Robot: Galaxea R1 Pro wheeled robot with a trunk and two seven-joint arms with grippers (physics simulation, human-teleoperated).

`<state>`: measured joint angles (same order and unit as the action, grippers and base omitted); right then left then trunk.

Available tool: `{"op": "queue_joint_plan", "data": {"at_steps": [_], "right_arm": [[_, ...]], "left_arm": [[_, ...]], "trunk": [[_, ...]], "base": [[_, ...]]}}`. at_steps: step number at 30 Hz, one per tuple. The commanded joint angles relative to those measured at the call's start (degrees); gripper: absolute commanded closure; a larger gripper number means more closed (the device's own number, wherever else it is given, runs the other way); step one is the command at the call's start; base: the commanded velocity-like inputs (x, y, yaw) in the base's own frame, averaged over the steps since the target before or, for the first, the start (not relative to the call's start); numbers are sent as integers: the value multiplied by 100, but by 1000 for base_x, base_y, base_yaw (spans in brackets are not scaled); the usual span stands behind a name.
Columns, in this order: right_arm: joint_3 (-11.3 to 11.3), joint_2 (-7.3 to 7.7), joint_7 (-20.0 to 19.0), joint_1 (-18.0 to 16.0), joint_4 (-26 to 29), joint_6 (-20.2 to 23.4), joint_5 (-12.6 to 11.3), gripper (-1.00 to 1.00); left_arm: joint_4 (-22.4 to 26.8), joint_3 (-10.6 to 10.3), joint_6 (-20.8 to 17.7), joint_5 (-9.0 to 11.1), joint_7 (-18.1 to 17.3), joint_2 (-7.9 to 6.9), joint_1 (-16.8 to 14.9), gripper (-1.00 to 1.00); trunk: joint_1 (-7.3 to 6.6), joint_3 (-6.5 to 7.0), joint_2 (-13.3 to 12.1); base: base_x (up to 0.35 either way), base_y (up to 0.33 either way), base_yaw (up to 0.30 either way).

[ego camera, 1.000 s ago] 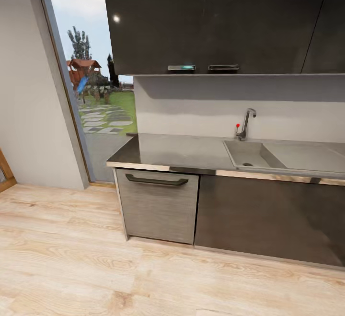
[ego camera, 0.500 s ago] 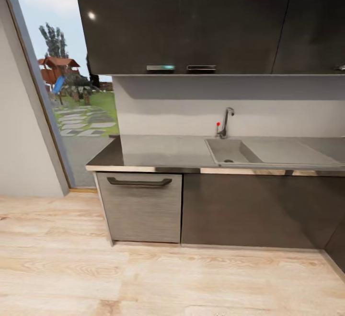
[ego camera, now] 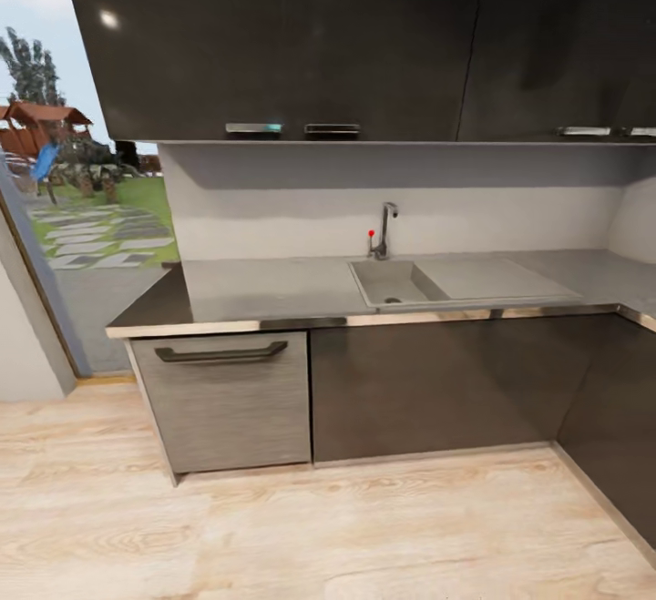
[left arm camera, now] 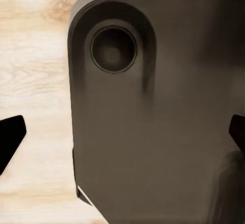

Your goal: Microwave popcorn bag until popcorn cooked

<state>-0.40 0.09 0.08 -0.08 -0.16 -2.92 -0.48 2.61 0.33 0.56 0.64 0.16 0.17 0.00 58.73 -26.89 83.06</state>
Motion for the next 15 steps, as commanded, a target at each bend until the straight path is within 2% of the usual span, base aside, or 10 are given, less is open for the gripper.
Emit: {"op": "queue_joint_plan", "data": {"at_steps": [1, 15], "right_arm": [[-4, 0, 1, -1, -2, -23, -5, -100], [13, 7, 1, -1, -11, -138, -14, -100]], "left_arm": [[3, 3, 6, 7, 2, 0, 0, -100], [3, 3, 6, 7, 37, 1, 0, -100]], "trunk": [[0, -4, 2], [0, -4, 2]], "base": [[0, 0, -290], [0, 0, -290]]}}
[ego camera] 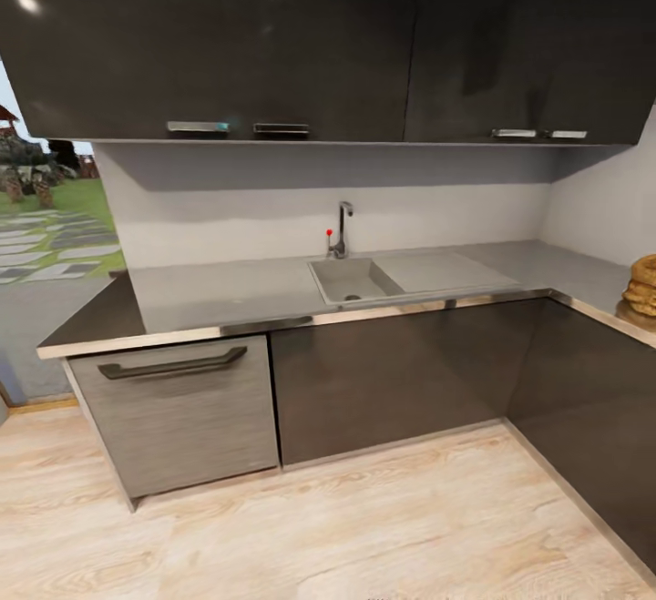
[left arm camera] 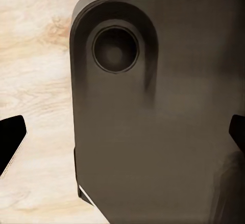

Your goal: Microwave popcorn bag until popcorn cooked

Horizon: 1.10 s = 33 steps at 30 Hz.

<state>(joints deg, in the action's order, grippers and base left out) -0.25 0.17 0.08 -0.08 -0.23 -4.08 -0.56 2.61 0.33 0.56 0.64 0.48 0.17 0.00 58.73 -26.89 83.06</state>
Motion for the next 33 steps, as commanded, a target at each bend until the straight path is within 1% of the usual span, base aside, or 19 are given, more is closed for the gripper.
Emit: {"op": "queue_joint_plan", "data": {"at_steps": [1, 20, 26, 33], "right_arm": [[-2, 0, 1, -1, -1, -22, -6, -100], [-2, 1, 1, -1, -3, -31, -6, -100], [-2, 1, 1, -1, -3, -31, -6, -100], [-2, 1, 1, -1, -3, -31, -6, -100]], "left_arm": [[3, 2, 6, 7, 5, 1, 0, -100], [3, 2, 6, 15, 5, 2, 0, -100], [3, 2, 6, 121, -2, 1, 0, -100], [3, 2, 6, 138, -4, 0, 0, -100]], "trunk": [[0, -4, 2], [0, 19, 2], [0, 34, 2], [0, 53, 2]], "base": [[0, 0, -290], [0, 0, -290], [0, 0, -290], [0, 0, -290]]}}
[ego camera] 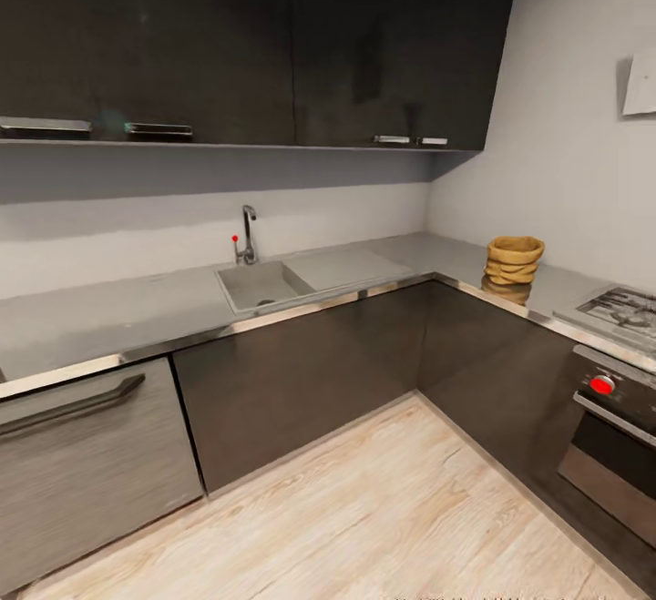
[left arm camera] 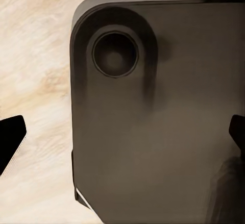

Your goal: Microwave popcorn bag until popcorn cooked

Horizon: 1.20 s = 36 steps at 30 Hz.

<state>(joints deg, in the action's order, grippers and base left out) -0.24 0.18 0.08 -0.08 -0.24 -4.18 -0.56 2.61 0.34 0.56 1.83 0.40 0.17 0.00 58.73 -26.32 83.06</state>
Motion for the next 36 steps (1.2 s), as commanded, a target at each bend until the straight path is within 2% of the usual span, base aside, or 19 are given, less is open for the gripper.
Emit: {"op": "queue_joint_plan", "data": {"at_steps": [1, 36], "right_arm": [[-2, 0, 1, -1, -3, -22, -6, -100], [-2, 0, 1, -1, -3, -22, -6, -100]], "left_arm": [[2, 1, 6, 19, 4, 1, 0, -100], [2, 1, 6, 19, 4, 9, 0, -100]], "trunk": [[0, -1, 2], [0, 92, 2]], "base": [[0, 0, -290], [0, 0, -290]]}}
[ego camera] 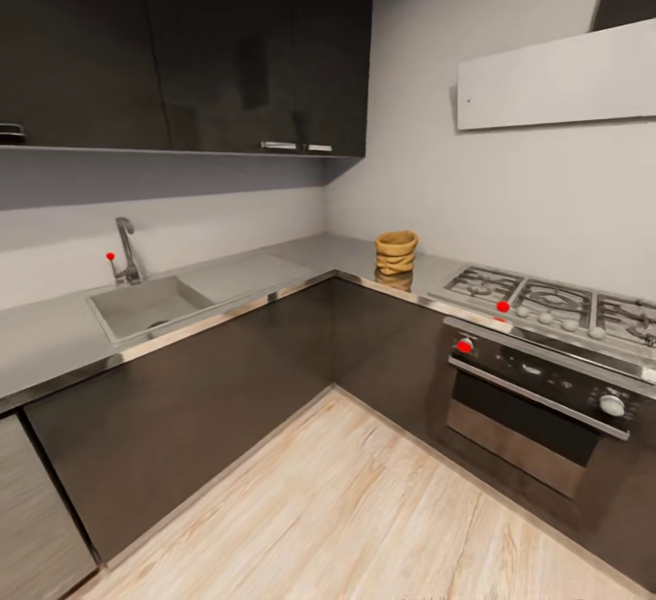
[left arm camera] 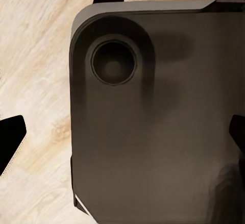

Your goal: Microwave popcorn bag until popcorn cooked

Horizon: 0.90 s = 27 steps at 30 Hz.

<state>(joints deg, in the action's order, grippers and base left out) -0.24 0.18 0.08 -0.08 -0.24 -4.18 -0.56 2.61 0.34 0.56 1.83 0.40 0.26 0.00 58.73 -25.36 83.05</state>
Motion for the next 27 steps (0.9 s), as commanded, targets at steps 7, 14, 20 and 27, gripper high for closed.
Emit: {"op": "queue_joint_plan", "data": {"at_steps": [7, 14, 20, 27], "right_arm": [[-2, 2, 1, -1, -3, -22, -6, -100], [-2, 9, 1, -1, -3, -22, -6, -100], [-2, 9, 1, -1, -3, -22, -22, -100], [6, 9, 1, -1, -3, -37, -267, -100]], "left_arm": [[3, 1, 6, 19, 6, -1, 0, -100], [3, 1, 6, 19, 13, 1, 0, -100], [3, 1, 6, 19, 13, 1, 0, -100], [1, 1, 6, 19, 13, 1, 0, -100]], "trunk": [[0, 15, 2], [0, 33, 2], [0, 49, 2], [0, 68, 2]], "base": [[0, 0, -290], [0, 0, -290], [0, 0, -290], [0, 0, -290]]}}
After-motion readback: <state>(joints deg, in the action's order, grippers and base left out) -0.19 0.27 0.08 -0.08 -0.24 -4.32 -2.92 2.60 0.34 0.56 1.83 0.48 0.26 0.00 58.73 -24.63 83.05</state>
